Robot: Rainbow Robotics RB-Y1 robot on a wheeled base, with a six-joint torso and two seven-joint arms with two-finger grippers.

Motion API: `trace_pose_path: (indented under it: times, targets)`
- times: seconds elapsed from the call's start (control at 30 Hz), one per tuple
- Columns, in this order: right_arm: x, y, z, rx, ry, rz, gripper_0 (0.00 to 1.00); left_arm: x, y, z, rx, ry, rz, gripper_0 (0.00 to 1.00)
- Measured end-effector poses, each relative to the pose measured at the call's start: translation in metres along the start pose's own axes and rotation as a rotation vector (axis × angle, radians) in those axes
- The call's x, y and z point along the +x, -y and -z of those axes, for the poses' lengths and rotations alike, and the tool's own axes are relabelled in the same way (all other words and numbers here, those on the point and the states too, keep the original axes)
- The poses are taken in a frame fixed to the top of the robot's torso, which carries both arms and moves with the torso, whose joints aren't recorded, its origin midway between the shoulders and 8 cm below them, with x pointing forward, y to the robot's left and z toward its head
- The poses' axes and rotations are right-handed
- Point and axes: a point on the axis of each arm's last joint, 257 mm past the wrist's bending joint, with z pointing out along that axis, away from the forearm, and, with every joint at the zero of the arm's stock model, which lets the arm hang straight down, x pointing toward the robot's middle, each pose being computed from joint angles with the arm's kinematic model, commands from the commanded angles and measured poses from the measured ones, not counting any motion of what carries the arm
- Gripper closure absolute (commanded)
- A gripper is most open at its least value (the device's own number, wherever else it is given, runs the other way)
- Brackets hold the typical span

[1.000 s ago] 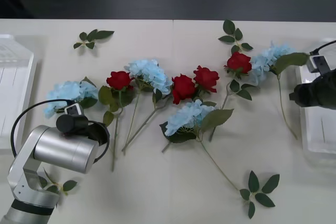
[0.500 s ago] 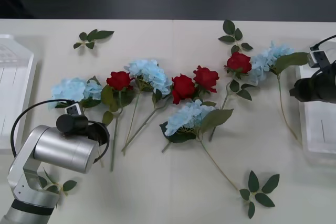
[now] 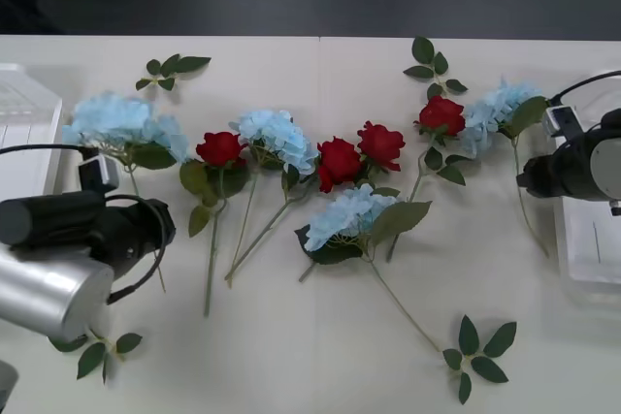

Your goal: Put the red flowers into the right box and the blue flowers into the left box

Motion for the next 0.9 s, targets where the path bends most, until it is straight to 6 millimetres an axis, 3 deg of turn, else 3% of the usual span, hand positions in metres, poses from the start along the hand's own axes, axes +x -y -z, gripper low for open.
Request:
trace_pose_path:
  times: [0.13,0.3,0.5,0.73,0.9]
  targets:
    - [0.000,-0.008,0.000,-0.029,0.000,0.036,0.28,-0.020,-0.018,0.028,0.011,0.006,0.087,1.00]
    - [0.000,-0.013,0.000,-0.050,0.003,0.129,0.28,-0.049,-0.057,0.064,-0.017,0.013,0.191,1.00]
    - [-0.006,-0.016,0.000,-0.061,0.028,0.122,0.28,-0.076,-0.103,0.094,-0.032,0.025,0.113,1.00]
    - [-0.013,-0.031,-0.012,-0.078,0.084,0.163,0.28,-0.110,-0.144,0.097,-0.070,-0.002,0.060,1.00]
    - [0.004,-0.043,-0.024,-0.089,0.054,0.193,0.28,-0.140,-0.178,0.087,-0.107,-0.038,-0.008,1.00]
